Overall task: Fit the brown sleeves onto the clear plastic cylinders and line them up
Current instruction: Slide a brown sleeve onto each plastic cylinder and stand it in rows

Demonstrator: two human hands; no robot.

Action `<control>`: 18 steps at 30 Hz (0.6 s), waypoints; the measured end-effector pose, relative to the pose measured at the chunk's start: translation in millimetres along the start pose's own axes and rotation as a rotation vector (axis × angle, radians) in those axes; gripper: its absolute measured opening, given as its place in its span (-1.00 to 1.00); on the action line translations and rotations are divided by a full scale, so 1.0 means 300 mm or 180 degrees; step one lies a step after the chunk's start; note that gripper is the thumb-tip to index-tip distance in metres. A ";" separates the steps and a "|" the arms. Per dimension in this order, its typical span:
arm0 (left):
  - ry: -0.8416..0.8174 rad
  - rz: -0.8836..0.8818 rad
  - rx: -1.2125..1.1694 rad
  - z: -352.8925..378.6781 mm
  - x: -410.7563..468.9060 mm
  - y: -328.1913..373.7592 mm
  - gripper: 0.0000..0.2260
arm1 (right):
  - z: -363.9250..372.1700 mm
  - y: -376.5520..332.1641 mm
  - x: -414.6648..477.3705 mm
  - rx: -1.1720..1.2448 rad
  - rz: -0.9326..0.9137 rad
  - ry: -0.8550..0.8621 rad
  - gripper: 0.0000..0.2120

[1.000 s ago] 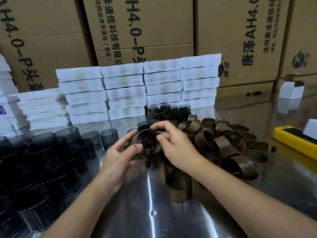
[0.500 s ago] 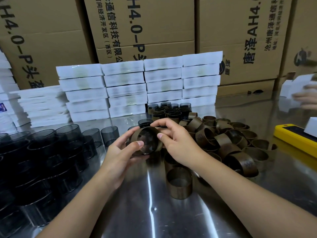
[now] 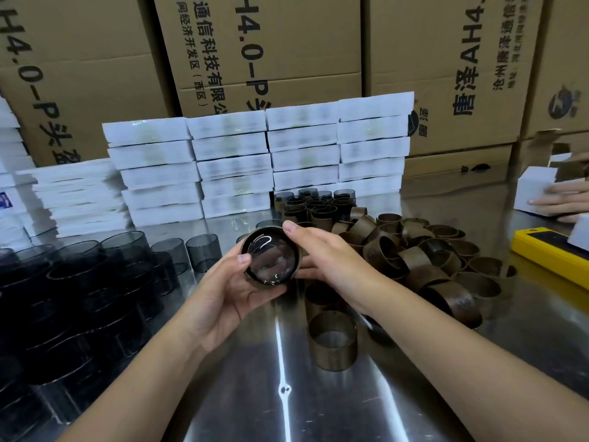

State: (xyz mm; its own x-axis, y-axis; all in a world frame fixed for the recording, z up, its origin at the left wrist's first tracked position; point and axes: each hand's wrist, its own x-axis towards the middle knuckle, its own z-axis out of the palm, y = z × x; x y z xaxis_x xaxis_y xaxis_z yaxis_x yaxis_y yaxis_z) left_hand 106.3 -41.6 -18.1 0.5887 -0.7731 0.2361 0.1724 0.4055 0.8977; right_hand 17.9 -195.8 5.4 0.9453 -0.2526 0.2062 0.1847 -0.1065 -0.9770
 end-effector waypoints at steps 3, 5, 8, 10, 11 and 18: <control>-0.0039 -0.0061 -0.0143 0.008 -0.007 0.009 -0.19 | 0.005 -0.004 -0.002 0.0305 0.0163 -0.0233 -0.43; -0.0073 -0.0065 -0.0225 0.015 -0.013 0.016 -0.23 | 0.002 -0.006 -0.006 0.0417 0.0121 -0.0327 -0.35; -0.0130 -0.0065 -0.0297 0.028 -0.020 0.022 -0.28 | -0.003 -0.007 -0.006 0.0546 0.0121 -0.0432 -0.28; -0.0134 -0.0078 -0.0374 0.032 -0.023 0.024 -0.30 | 0.000 -0.002 -0.001 0.0643 0.0136 -0.0473 -0.26; -0.0141 -0.0085 -0.0414 0.033 -0.025 0.026 -0.33 | 0.003 0.001 0.001 0.0669 0.0130 -0.0477 -0.26; -0.0158 -0.0206 -0.0507 0.039 -0.021 0.026 -0.30 | 0.007 0.013 0.014 0.0562 0.0043 -0.0374 -0.24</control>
State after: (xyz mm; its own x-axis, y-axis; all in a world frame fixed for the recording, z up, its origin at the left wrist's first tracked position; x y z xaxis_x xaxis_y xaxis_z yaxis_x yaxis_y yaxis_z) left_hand 94.7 -39.4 -8.1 0.5333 -0.8216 0.2013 0.3340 0.4231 0.8422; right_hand 23.1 -195.1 2.4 0.9710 -0.1380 0.1953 0.2062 0.0691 -0.9761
